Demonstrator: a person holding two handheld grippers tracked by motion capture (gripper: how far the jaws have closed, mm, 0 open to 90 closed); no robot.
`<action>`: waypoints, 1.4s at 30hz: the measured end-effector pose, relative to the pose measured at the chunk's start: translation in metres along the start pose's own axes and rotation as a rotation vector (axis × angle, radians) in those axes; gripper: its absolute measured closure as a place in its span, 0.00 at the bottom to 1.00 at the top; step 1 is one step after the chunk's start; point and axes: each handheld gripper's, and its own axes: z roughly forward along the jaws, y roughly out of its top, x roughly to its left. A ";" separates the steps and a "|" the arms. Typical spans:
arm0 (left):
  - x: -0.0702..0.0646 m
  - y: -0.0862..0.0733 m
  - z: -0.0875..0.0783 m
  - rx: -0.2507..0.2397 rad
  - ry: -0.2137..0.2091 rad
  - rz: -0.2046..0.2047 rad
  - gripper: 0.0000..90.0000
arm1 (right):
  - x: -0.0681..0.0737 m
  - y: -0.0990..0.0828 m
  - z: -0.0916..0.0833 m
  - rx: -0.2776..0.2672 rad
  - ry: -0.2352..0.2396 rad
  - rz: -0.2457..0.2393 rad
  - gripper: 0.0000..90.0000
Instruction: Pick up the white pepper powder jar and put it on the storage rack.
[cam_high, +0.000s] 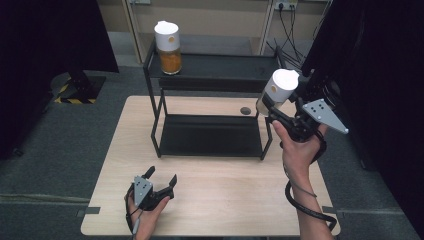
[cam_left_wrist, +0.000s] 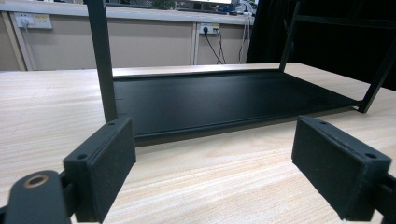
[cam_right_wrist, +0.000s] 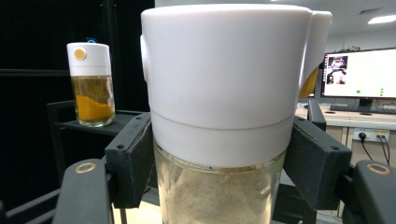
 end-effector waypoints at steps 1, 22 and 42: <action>0.000 0.000 0.000 0.000 0.000 0.000 0.14 | 0.000 0.001 0.001 0.000 -0.001 0.000 0.34; 0.000 0.000 0.000 0.000 -0.001 -0.002 0.14 | -0.003 0.025 0.018 -0.004 -0.021 0.009 0.34; 0.001 0.000 0.000 0.001 -0.003 -0.001 0.14 | -0.005 0.042 0.036 0.000 -0.036 0.013 0.34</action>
